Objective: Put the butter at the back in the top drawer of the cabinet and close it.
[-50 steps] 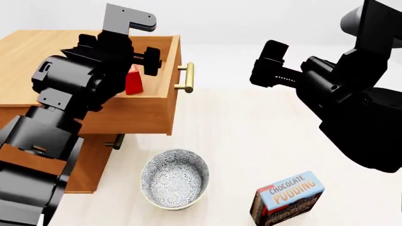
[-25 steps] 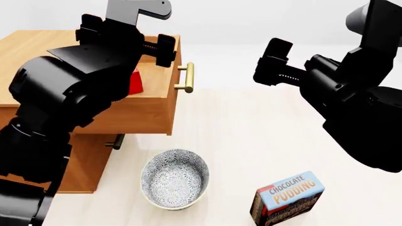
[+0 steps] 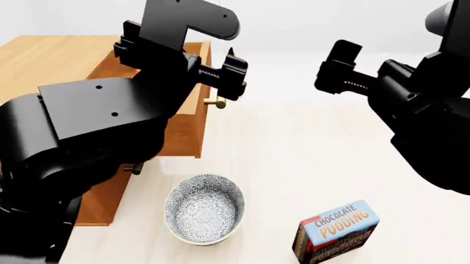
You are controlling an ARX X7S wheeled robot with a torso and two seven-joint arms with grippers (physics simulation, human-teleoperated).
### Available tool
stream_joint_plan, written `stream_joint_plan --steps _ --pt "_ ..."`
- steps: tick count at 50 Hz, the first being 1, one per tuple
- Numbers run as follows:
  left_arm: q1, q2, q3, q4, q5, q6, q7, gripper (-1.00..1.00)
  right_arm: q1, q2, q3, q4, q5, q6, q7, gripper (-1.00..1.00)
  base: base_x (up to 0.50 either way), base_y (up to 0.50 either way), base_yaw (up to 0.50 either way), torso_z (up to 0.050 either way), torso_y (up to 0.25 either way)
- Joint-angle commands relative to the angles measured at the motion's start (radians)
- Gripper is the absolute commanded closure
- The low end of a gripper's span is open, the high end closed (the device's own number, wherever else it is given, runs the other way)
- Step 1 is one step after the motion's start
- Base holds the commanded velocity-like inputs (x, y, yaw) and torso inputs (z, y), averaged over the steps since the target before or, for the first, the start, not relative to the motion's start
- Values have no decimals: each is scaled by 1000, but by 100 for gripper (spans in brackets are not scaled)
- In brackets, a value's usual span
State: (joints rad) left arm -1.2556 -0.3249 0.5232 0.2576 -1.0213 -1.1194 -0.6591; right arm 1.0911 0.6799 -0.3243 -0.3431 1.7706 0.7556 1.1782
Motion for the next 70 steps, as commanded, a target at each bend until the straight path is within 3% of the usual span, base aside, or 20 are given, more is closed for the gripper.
stream_joint_plan --steps 1,21,41,56,70 --pt "76 16 -22 134 -91 -2 -10 -100 -5 6 1 0 -11 -5 -1 -100 0 0 0 0 0" --pt "176 -9 53 261 -61 139 195 -100 -7 1 -9 -4 -12 -7 -3 -100 0 0 0 0 0" --pt "269 -36 130 290 -3 220 313 -100 -1 -3 -19 -2 -10 -6 -3 -100 0 0 0 0 0" --pt "356 -30 229 231 114 304 380 -100 -8 -3 -23 -6 -10 -10 -5 -100 0 0 0 0 0" --pt "391 8 248 136 186 381 387 -100 -15 0 -24 -2 -15 -14 -16 -100 0 0 0 0 0"
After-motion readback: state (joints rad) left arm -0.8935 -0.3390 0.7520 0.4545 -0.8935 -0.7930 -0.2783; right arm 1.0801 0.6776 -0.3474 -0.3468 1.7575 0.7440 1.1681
